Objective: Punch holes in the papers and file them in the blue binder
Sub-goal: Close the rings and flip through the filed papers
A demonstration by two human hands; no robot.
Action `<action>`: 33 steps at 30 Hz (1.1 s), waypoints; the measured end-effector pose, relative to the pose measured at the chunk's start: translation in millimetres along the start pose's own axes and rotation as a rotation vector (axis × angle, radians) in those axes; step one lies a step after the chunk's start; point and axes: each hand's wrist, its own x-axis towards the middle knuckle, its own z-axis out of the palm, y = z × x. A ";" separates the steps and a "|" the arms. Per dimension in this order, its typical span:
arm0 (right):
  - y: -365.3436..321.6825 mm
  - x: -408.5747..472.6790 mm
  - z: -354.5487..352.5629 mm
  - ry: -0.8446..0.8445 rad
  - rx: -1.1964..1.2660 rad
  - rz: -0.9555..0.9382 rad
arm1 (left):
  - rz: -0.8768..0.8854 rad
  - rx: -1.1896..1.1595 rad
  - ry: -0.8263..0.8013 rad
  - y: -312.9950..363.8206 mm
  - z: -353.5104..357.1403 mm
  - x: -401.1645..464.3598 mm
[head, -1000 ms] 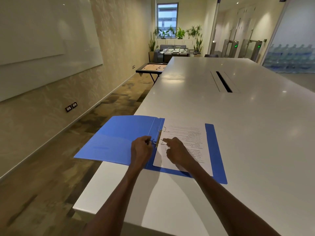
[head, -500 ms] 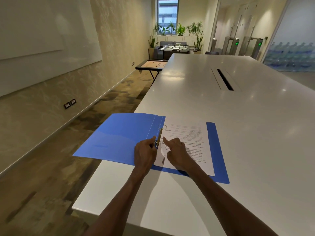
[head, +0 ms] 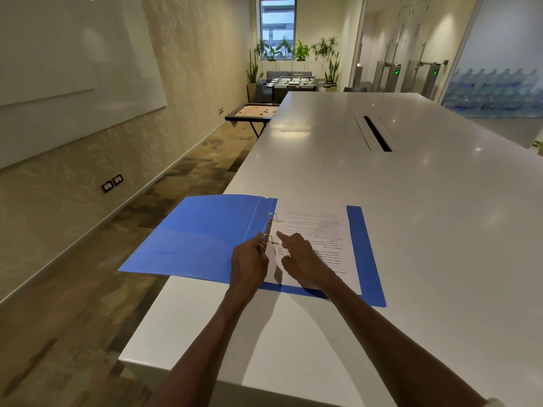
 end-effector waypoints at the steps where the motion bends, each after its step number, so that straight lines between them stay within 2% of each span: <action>1: 2.3 -0.8 -1.2 0.033 0.067 0.032 | -0.002 0.005 -0.020 3.0 0.9 -1.9; 3: 8.6 -3.8 -5.8 0.128 0.110 0.120 | -0.014 0.000 -0.028 8.8 4.9 -6.4; 5: 18.5 -8.9 -12.8 0.236 -0.030 0.200 | 0.003 0.014 -0.004 15.6 12.1 -12.0; 7: 29.7 -16.7 -21.9 0.301 -0.187 0.276 | 0.131 0.014 0.016 24.8 17.4 -18.7; 9: 37.6 -25.7 -31.9 0.298 -0.268 0.343 | 0.256 0.006 0.007 36.0 18.2 -26.3; 11: 44.1 -31.9 -43.7 0.267 -0.258 0.378 | 0.308 0.059 0.024 40.3 24.1 -29.6; 13: 48.1 -38.3 -57.2 0.265 -0.128 0.428 | 0.315 0.120 0.064 44.9 30.2 -29.4; 17: 64.5 -42.9 -75.0 0.303 0.320 0.542 | 0.193 0.062 -0.188 62.1 25.5 -34.1; 20: 72.0 -41.6 -85.9 0.267 0.592 0.593 | 0.175 0.138 -0.197 64.0 24.2 -38.6; 23: 74.5 -36.5 -91.5 0.229 0.655 0.603 | 0.213 0.237 -0.192 59.6 29.6 -37.2; 24: 74.8 -35.2 -91.6 0.228 0.668 0.606 | 0.197 0.258 -0.262 61.2 28.4 -36.8; 33: 67.1 -39.7 -94.0 0.179 0.685 0.638 | 0.155 0.290 -0.301 56.3 39.0 -32.7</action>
